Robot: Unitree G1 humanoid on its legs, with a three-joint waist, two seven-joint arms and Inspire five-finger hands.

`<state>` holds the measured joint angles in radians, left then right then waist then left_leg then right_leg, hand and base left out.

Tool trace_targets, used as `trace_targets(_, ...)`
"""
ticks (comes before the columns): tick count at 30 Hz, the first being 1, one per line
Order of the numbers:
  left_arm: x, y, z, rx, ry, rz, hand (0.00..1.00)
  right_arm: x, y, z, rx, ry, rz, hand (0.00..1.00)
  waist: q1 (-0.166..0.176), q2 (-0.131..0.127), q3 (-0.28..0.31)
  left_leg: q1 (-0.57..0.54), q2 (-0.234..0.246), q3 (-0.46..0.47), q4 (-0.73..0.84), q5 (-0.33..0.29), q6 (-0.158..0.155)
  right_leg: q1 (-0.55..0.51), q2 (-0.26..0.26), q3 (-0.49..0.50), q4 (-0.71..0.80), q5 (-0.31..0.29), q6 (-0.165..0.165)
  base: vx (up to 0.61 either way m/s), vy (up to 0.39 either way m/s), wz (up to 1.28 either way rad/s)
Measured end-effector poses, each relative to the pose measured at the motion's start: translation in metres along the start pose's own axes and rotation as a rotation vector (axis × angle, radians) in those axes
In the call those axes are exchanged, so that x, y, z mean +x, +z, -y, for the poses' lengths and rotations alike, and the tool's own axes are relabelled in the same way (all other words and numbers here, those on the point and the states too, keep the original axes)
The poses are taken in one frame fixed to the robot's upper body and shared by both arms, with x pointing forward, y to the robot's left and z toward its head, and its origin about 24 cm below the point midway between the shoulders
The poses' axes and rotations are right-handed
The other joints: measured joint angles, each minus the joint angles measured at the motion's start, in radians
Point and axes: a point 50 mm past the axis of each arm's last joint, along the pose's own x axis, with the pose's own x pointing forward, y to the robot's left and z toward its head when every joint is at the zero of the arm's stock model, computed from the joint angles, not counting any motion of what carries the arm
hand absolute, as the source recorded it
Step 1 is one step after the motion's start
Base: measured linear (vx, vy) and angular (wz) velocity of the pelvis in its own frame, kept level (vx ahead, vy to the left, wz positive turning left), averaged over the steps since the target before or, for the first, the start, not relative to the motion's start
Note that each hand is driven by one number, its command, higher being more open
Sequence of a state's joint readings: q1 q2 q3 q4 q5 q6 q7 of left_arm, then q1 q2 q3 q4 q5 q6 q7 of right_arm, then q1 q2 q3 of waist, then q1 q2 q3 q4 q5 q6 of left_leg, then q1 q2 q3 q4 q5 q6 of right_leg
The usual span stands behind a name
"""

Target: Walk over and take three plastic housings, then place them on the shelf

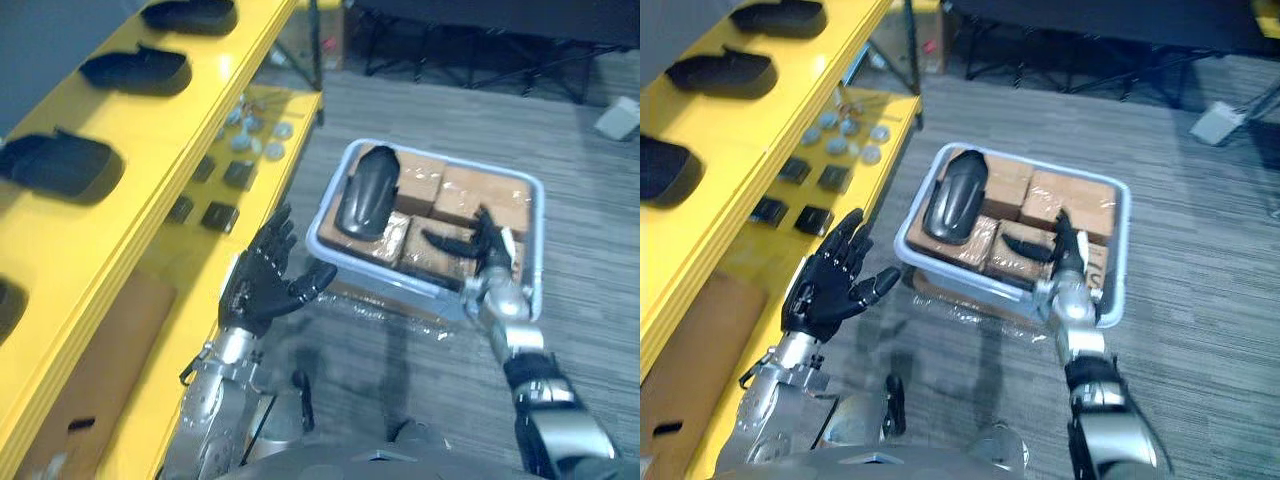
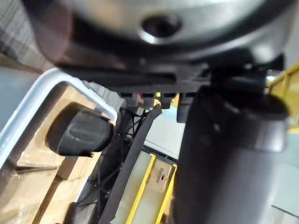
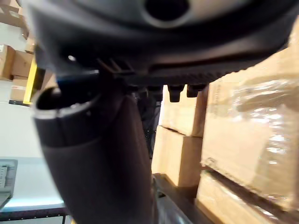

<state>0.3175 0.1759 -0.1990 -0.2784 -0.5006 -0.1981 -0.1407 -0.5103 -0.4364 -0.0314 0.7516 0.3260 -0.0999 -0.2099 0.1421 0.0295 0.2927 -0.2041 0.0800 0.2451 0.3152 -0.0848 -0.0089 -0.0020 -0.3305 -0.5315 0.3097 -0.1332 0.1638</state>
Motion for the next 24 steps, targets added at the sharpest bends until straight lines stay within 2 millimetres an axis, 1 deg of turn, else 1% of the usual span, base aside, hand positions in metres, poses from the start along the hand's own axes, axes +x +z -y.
trace_targets(1,0.003,0.001,0.001,0.002,-0.014,0.009,1.0,0.013,0.025,0.002,0.015,-0.019,0.053,1.0,0.015,0.005,0.027,-0.037,0.0,-0.007,0.016,0.004,0.007,-0.019,-0.001,-0.009,-0.001,0.0,0.0,-0.2,0.062,0.2)
trace_targets(2,0.003,0.0,0.001,0.003,-0.016,0.005,1.0,0.019,0.038,0.004,0.02,-0.032,0.081,1.0,0.024,0.007,0.04,-0.06,0.0,-0.01,0.025,0.008,0.01,-0.033,-0.001,-0.014,-0.003,-0.001,-0.001,-0.23,0.06,0.2)
trace_targets(3,0.008,-0.003,0.003,0.001,-0.032,-0.001,1.0,0.027,0.059,0.008,0.041,-0.057,0.118,1.0,0.036,0.019,0.061,-0.097,0.001,-0.021,0.036,0.018,0.016,-0.056,0.001,-0.025,-0.001,0.003,-0.006,-0.2,0.044,0.25)
trace_targets(4,0.01,-0.009,0.003,0.002,-0.038,-0.029,1.0,0.033,0.071,0.011,0.053,-0.09,0.134,1.0,0.05,0.028,0.08,-0.117,0.0,-0.032,0.038,0.028,0.02,-0.066,0.002,-0.038,0.0,0.009,-0.013,-0.16,0.029,0.32)
trace_targets(6,0.01,-0.017,0.003,0.005,-0.047,-0.062,1.0,0.037,0.076,0.009,0.055,-0.114,0.124,1.0,0.059,0.03,0.085,-0.149,0.0,-0.049,0.049,0.031,0.022,-0.083,0.004,-0.052,0.004,0.01,-0.014,-0.11,0.02,0.25)
trace_targets(7,0.008,-0.027,0.004,0.002,-0.049,-0.104,1.0,0.039,0.076,0.009,0.044,-0.141,0.11,1.0,0.075,0.03,0.089,-0.166,0.0,-0.057,0.053,0.036,0.025,-0.091,0.003,-0.063,0.004,0.012,-0.018,-0.07,0.02,0.18)
trace_targets(8,0.008,-0.029,0.005,0.0,-0.052,-0.113,1.0,0.04,0.077,0.01,0.045,-0.151,0.102,1.0,0.08,0.031,0.093,-0.173,0.0,-0.06,0.057,0.037,0.026,-0.094,0.002,-0.066,0.005,0.012,-0.018,-0.07,0.023,0.16)
trace_targets(9,0.008,-0.032,0.006,-0.003,-0.048,-0.122,1.0,0.043,0.083,0.01,0.047,-0.172,0.101,1.0,0.088,0.036,0.113,-0.178,0.0,-0.064,0.063,0.038,0.027,-0.096,0.001,-0.068,0.012,0.012,-0.019,-0.08,0.011,0.08)
trace_targets(11,0.008,-0.036,0.007,-0.009,-0.043,-0.131,1.0,0.047,0.096,0.017,0.043,-0.21,0.111,1.0,0.103,0.048,0.124,-0.206,0.0,-0.066,0.067,0.045,0.031,-0.125,-0.001,-0.069,0.029,0.009,-0.023,-0.08,0.0,0.05)
trace_targets(13,0.015,-0.036,0.008,-0.013,-0.043,-0.114,1.0,0.052,0.119,0.031,0.02,-0.259,0.126,1.0,0.116,0.069,0.157,-0.226,-0.001,-0.074,0.068,0.058,0.034,-0.15,-0.006,-0.071,0.054,0.005,-0.031,-0.08,-0.006,0.08)
trace_targets(15,0.017,-0.037,0.007,-0.037,-0.035,-0.103,1.0,0.054,0.132,0.039,0.006,-0.294,0.13,1.0,0.129,0.078,0.177,-0.237,-0.001,-0.076,0.068,0.065,0.034,-0.169,-0.016,-0.071,0.076,-0.002,-0.04,-0.09,-0.012,0.03)
trace_targets(17,0.017,-0.039,0.005,-0.045,-0.015,-0.104,1.0,0.055,0.141,0.045,-0.022,-0.32,0.124,1.0,0.137,0.08,0.177,-0.268,0.001,-0.086,0.07,0.073,0.033,-0.2,-0.017,-0.074,0.093,-0.008,-0.049,-0.07,-0.027,0.07)
trace_targets(18,0.018,-0.042,0.003,-0.06,0.0,-0.112,1.0,0.055,0.148,0.05,-0.049,-0.346,0.111,0.0,0.142,0.085,0.183,-0.282,0.003,-0.093,0.072,0.078,0.032,-0.214,-0.017,-0.08,0.103,-0.011,-0.054,-0.05,-0.035,0.1)
trace_targets(19,0.019,-0.046,0.002,-0.07,0.008,-0.125,1.0,0.055,0.154,0.057,-0.067,-0.378,0.097,0.0,0.151,0.097,0.193,-0.295,0.004,-0.1,0.079,0.08,0.033,-0.224,-0.017,-0.083,0.112,-0.013,-0.058,-0.05,-0.034,0.09)
trace_targets(21,0.018,-0.048,0.0,-0.07,0.025,-0.135,1.0,0.055,0.162,0.065,-0.085,-0.418,0.076,0.0,0.157,0.106,0.203,-0.322,0.004,-0.11,0.085,0.086,0.032,-0.244,-0.019,-0.095,0.128,-0.021,-0.062,-0.06,-0.026,0.13)
trace_targets(22,0.017,-0.048,0.0,-0.071,0.032,-0.136,1.0,0.054,0.164,0.066,-0.094,-0.429,0.073,0.0,0.16,0.106,0.203,-0.332,0.004,-0.114,0.085,0.088,0.031,-0.253,-0.019,-0.097,0.13,-0.023,-0.064,-0.07,-0.027,0.14)
trace_targets(23,0.016,-0.049,-0.002,-0.076,0.041,-0.137,1.0,0.053,0.168,0.072,-0.122,-0.463,0.065,0.0,0.165,0.106,0.204,-0.342,0.006,-0.119,0.085,0.092,0.029,-0.262,-0.019,-0.1,0.138,-0.026,-0.07,-0.04,-0.026,0.12)
trace_targets(24,0.016,-0.05,-0.003,-0.083,0.047,-0.14,1.0,0.052,0.168,0.081,-0.144,-0.489,0.04,0.0,0.175,0.107,0.204,-0.343,0.006,-0.125,0.085,0.095,0.028,-0.262,-0.02,-0.108,0.144,-0.031,-0.072,-0.03,-0.028,0.12)
